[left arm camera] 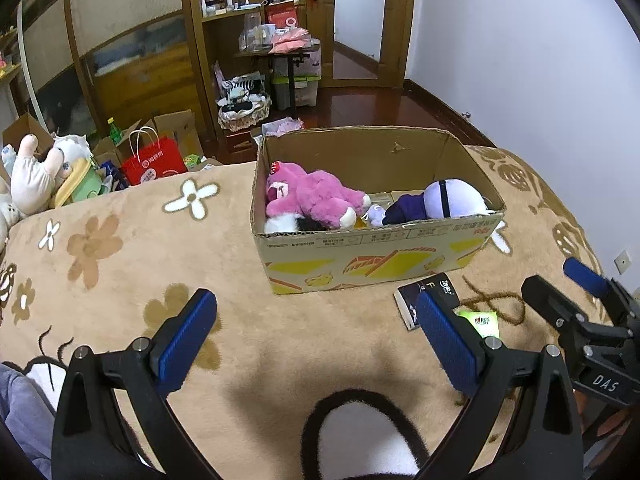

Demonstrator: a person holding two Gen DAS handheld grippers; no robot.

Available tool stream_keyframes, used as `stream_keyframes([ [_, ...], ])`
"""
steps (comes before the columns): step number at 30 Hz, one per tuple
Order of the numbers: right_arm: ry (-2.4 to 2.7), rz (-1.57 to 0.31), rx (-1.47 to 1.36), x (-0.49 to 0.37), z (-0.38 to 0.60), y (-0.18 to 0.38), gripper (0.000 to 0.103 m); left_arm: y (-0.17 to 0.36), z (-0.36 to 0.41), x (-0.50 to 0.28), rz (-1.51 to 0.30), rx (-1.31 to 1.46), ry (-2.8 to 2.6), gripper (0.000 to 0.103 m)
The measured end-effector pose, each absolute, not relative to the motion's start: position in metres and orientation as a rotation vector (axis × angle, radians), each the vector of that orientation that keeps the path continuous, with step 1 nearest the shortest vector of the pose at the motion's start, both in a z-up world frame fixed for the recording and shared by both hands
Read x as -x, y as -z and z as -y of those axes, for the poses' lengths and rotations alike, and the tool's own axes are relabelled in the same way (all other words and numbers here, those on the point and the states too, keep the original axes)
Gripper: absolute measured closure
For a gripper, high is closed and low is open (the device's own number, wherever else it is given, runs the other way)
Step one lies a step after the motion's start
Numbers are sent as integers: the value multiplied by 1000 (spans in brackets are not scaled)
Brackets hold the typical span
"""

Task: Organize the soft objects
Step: 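Withdraw both tools from the box toward the two tissue packs, then grasp the black Face tissue pack with the left tool while the right tool grasps the green tissue pack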

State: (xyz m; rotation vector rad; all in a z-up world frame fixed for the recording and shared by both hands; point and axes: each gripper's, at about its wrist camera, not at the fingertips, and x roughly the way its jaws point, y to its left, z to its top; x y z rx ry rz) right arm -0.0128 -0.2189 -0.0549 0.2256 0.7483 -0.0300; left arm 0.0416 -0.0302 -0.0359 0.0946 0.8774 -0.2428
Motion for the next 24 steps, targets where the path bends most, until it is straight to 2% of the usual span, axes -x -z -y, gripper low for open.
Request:
stream_keyframes([
  [24,50,-1037,-299,-18,230,118,0,70,76,-72,-967,-153,453,4],
])
